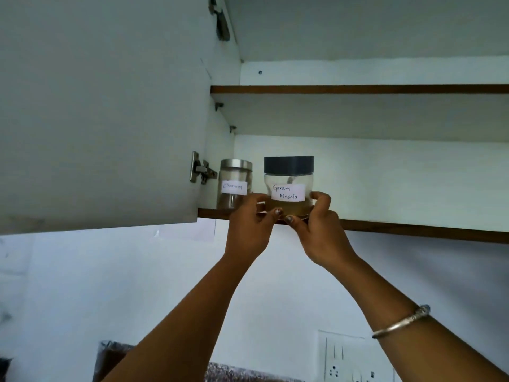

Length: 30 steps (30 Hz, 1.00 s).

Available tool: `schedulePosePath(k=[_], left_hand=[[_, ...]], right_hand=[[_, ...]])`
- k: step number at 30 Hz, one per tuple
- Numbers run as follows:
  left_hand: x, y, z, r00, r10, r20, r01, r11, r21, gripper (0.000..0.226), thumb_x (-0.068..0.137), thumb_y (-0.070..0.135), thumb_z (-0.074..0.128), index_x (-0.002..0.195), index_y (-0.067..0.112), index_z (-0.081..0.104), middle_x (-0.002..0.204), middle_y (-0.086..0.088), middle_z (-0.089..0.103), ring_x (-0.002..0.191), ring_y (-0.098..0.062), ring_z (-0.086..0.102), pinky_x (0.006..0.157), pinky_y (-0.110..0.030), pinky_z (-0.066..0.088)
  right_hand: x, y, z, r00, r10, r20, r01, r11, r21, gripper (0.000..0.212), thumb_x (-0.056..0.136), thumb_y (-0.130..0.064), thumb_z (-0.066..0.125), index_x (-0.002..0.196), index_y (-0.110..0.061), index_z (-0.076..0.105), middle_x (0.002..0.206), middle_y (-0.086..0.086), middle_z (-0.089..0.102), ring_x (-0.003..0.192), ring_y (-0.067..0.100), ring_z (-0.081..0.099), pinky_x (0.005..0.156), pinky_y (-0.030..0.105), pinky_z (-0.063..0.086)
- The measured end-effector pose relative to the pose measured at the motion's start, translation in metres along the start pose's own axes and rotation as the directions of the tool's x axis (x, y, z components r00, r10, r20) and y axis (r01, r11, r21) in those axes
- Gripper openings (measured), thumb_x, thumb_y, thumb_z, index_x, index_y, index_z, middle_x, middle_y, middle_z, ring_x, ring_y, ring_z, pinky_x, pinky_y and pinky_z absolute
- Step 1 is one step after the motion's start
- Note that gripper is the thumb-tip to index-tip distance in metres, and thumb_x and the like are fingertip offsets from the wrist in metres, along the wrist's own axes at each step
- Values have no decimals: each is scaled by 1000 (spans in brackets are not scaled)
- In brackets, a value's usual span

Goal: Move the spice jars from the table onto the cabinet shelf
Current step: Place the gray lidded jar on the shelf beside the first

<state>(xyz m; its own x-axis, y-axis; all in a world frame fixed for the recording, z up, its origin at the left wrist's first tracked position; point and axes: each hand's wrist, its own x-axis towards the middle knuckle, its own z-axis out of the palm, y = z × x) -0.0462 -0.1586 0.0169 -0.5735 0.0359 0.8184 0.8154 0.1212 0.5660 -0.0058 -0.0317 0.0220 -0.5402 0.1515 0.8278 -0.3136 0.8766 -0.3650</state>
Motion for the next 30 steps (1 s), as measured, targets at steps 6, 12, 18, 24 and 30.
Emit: schedulePosePath(k=[6,12,18,24,30], left_hand=[[21,-26,13,998,58,-24,-56,995,80,27,91,17,56,117,10,58,115,-6,64,99,-20,62,86,-31,52],[28,-56,28,992,107,68,-122,950,288,57,94,24,50,145,17,26,133,-8,44,114,-18,54,93,-26,43],[26,-69,43,993,121,-14,-102,890,444,70,95,37,42,149,17,3,138,-8,22,107,-21,57,89,-30,48],[29,-73,40,986,166,-31,-112,780,615,69,94,46,33,149,15,5,137,-9,27,95,-19,62,75,-27,51],[22,-72,38,974,223,-48,-125,697,706,68,93,41,42,148,11,14,133,-13,41,87,-19,65,62,-30,53]], right_hand=[[19,14,23,999,28,-23,-31,995,-99,62,84,-44,57,133,-13,34,131,11,50,113,25,54,93,37,50],[33,17,36,985,39,-167,-94,937,-336,61,85,-57,51,129,-15,43,120,7,60,105,31,56,87,38,42],[32,18,50,976,5,-217,-102,893,-439,46,87,-59,42,106,-17,51,107,2,65,95,28,54,79,35,35],[30,19,61,972,-42,-232,-75,877,-474,46,89,-57,38,113,-22,56,100,-1,69,97,26,49,87,38,32],[30,19,64,982,-18,-189,-84,853,-515,46,89,-58,34,113,-25,55,97,1,67,102,26,49,90,38,28]])
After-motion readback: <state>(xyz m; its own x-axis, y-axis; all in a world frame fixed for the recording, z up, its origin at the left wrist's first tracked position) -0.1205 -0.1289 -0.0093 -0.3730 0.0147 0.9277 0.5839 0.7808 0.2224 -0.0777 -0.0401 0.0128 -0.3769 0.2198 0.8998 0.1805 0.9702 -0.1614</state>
